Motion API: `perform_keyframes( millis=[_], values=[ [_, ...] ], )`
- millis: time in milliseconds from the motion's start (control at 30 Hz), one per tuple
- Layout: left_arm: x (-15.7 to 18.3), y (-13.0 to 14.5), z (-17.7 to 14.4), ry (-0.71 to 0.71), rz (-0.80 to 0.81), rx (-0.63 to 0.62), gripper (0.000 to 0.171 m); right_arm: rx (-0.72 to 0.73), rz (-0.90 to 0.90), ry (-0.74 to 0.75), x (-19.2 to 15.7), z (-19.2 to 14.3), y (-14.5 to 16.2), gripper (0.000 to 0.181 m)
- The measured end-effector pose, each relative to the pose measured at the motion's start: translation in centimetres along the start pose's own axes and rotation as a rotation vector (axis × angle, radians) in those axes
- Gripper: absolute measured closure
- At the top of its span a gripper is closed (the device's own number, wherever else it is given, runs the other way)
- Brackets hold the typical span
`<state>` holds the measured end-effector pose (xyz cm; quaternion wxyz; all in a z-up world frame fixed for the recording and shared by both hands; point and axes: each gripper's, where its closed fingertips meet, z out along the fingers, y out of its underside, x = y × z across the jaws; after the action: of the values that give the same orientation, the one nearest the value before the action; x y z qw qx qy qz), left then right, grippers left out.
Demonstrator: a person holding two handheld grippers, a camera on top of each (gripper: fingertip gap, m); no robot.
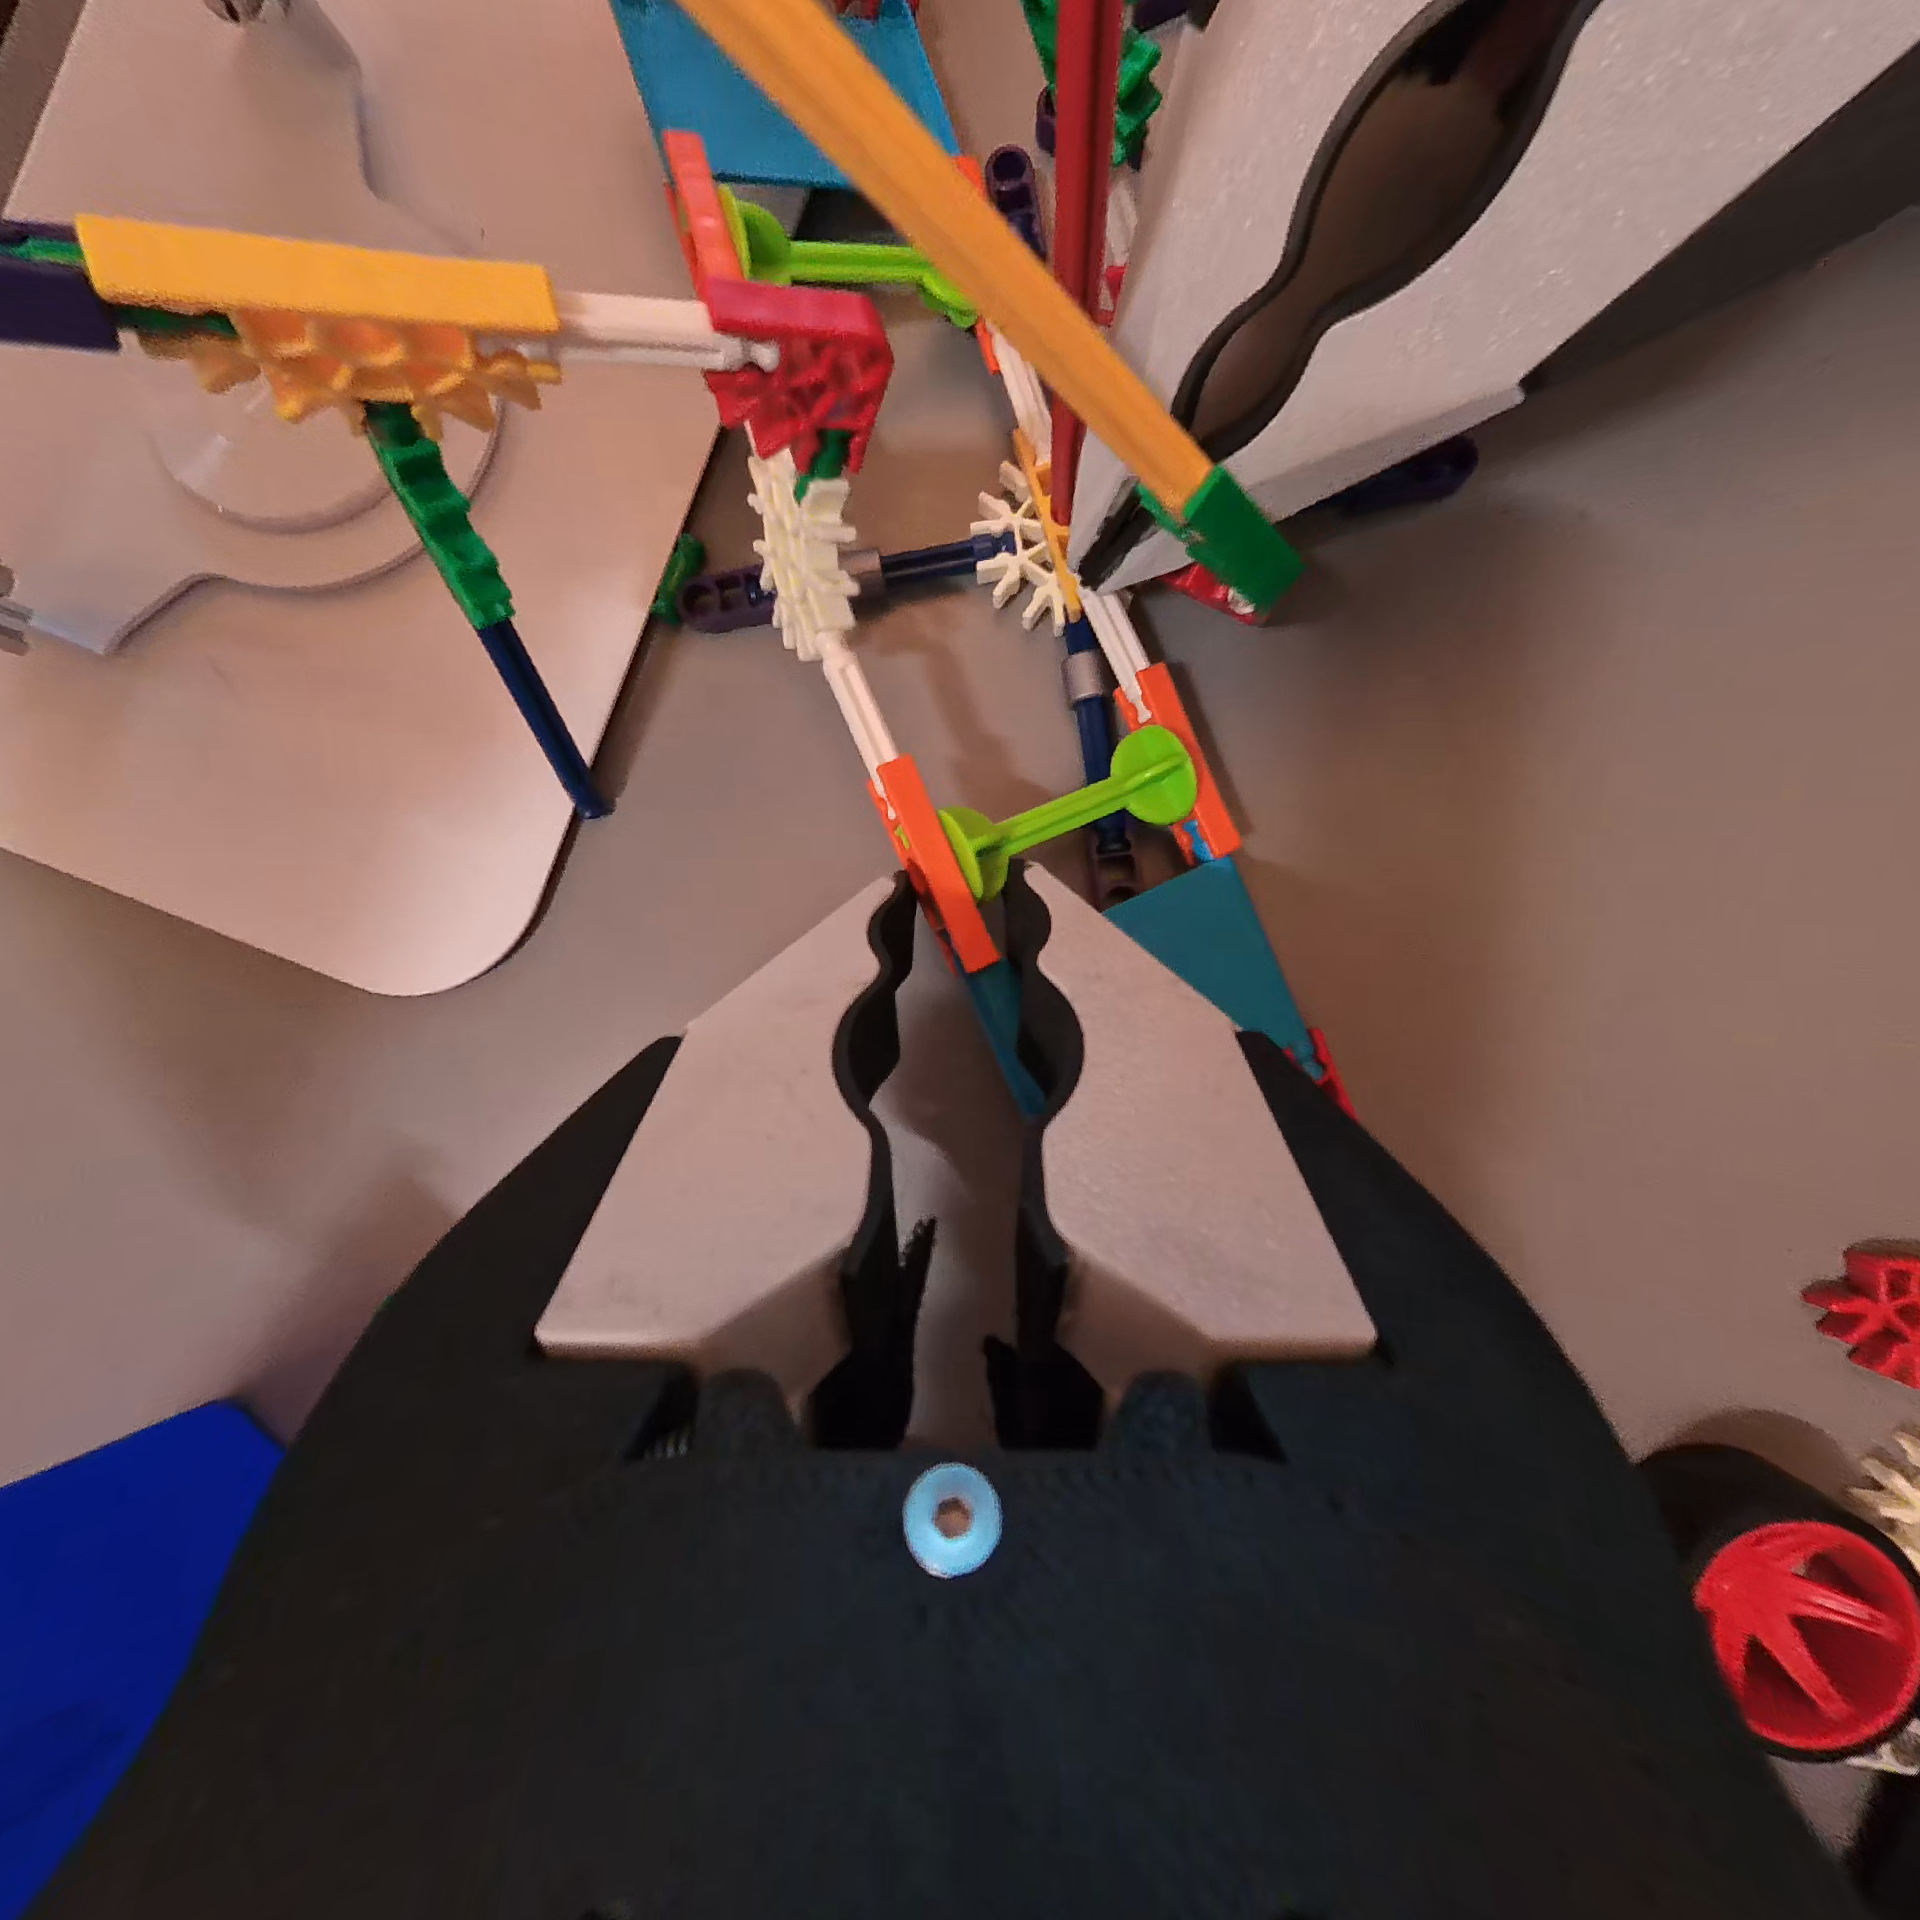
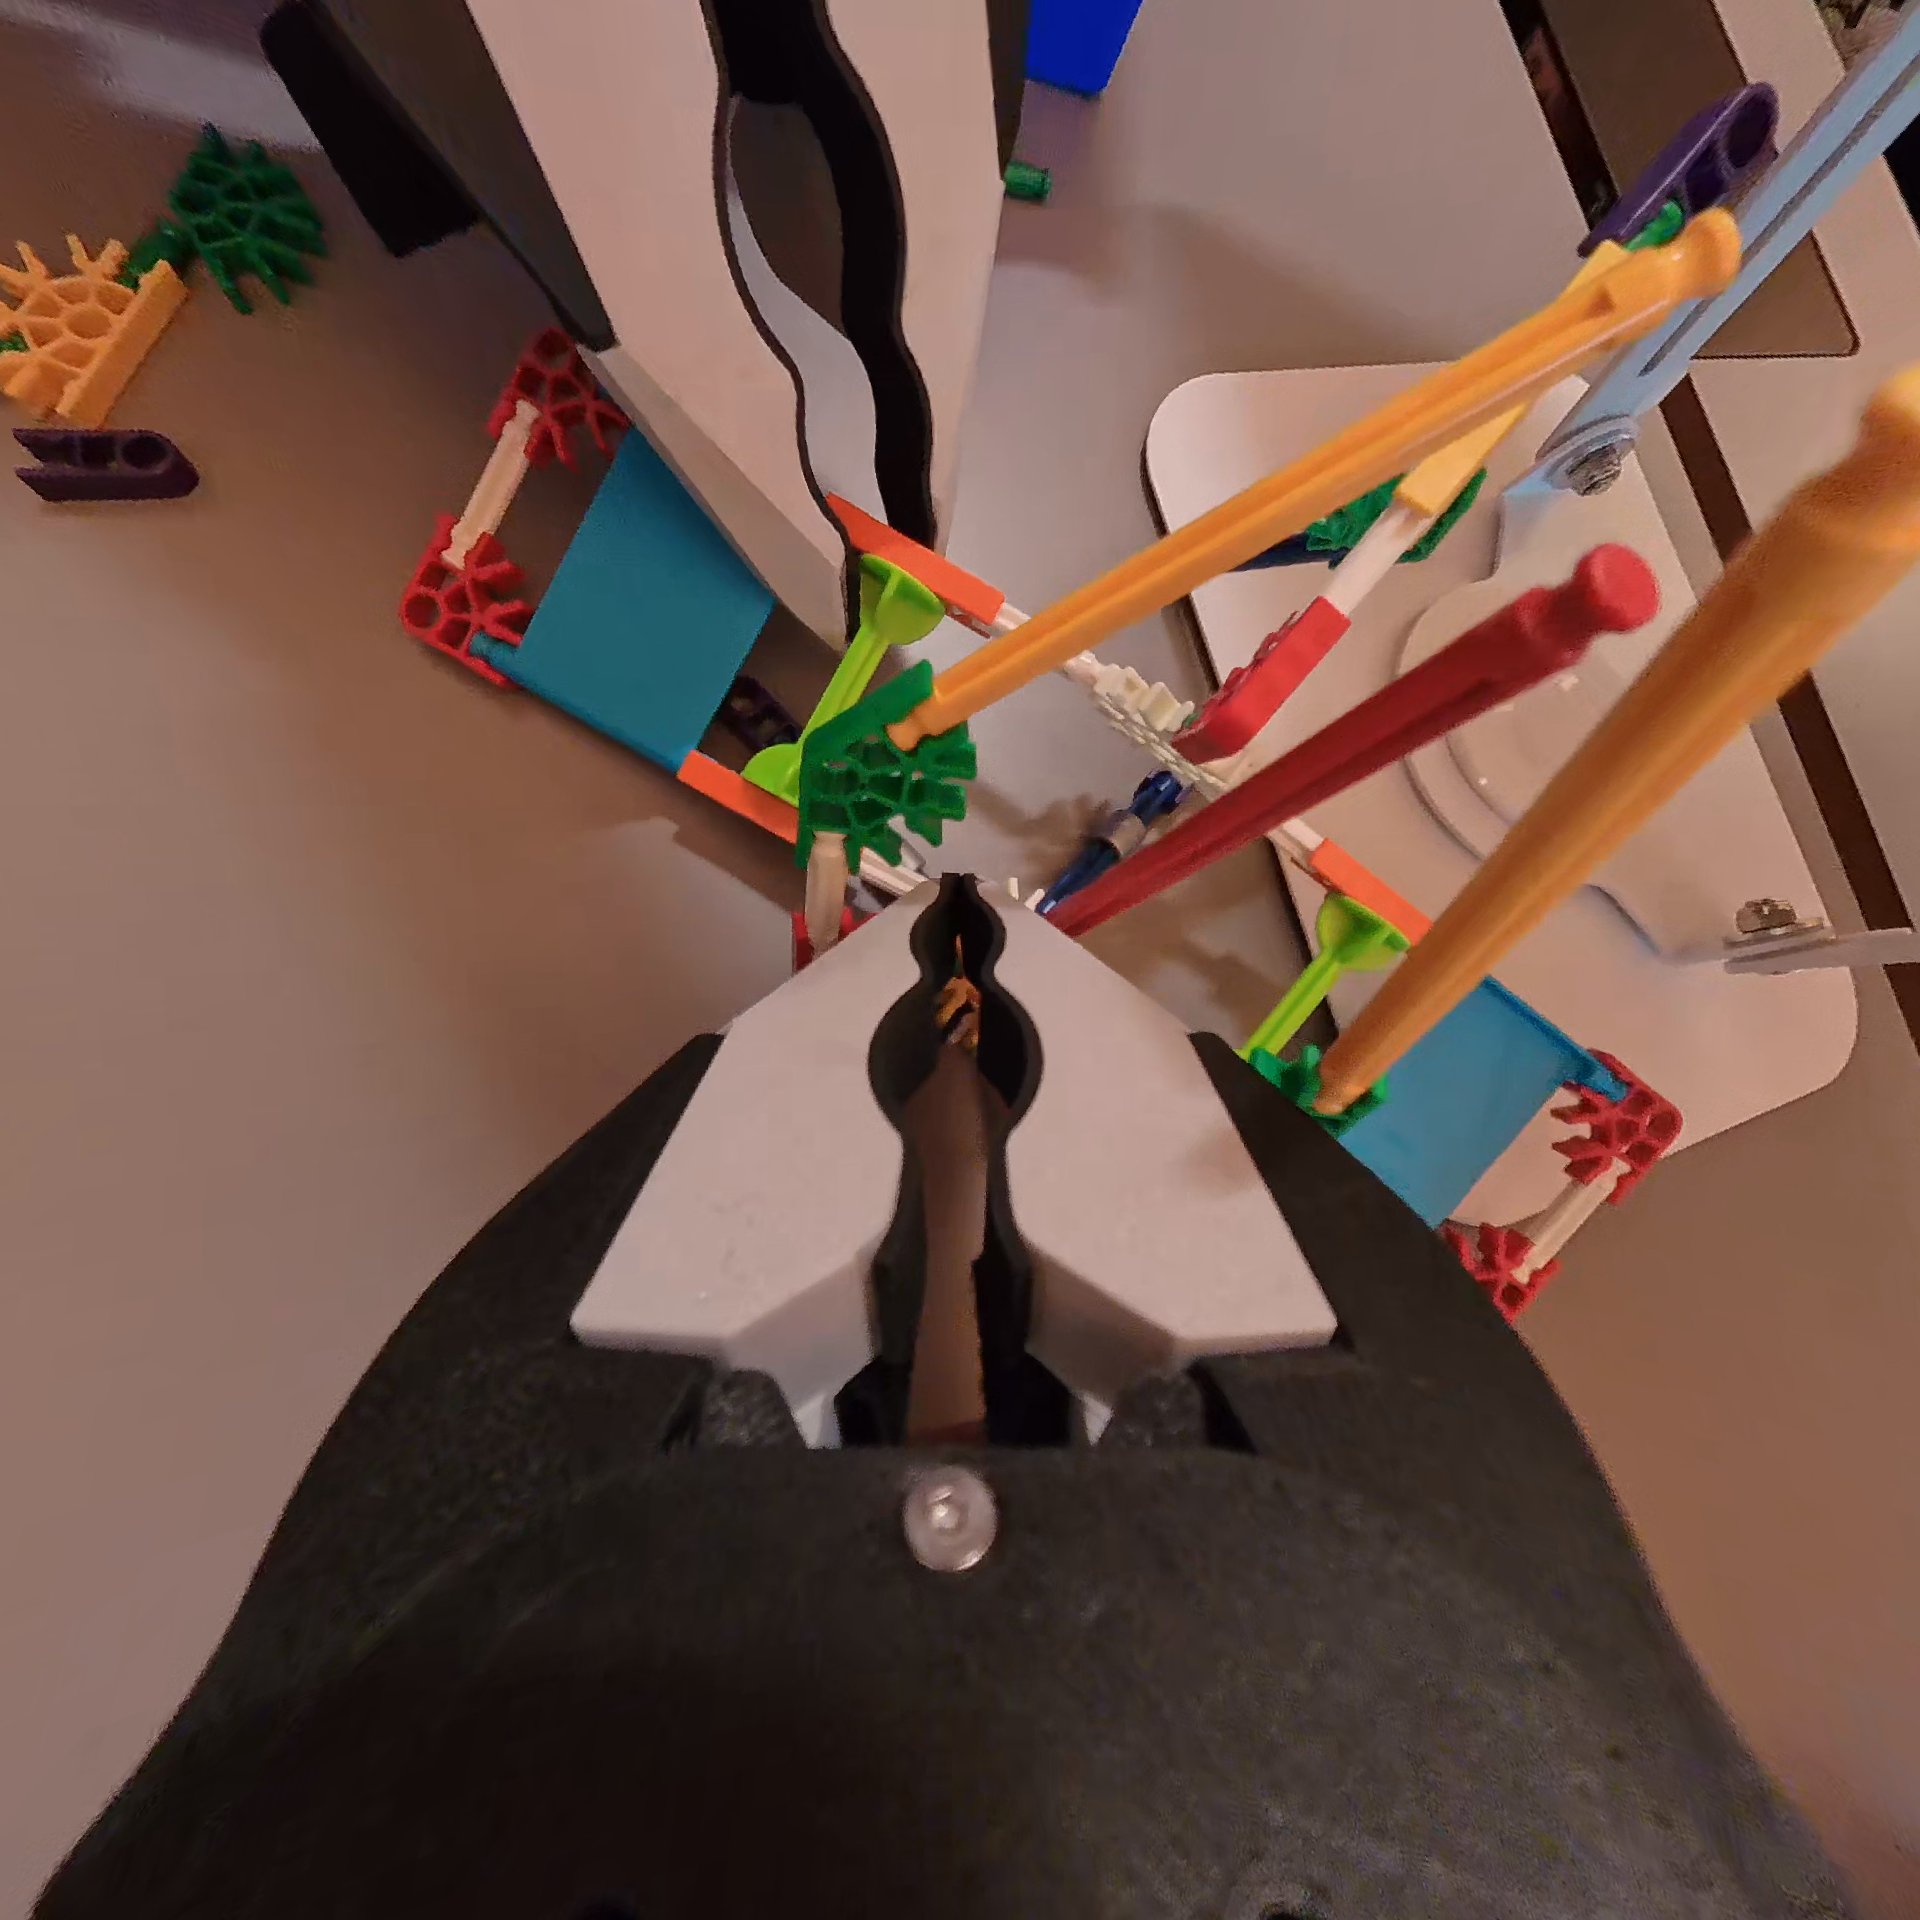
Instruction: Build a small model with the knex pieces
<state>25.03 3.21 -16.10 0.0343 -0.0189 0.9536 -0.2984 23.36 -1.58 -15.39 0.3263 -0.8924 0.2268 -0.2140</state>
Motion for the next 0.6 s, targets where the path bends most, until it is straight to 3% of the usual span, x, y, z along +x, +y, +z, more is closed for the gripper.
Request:
perform_keyframes(
  millis=[600],
  values=[
    [-1.7, -0.4, 0.6, -0.13, 0.172, -0.036, 0.157, -0.056, 0.05, -0.008, -0.2, 0.1, 0.2, 0.181]
  ],
)
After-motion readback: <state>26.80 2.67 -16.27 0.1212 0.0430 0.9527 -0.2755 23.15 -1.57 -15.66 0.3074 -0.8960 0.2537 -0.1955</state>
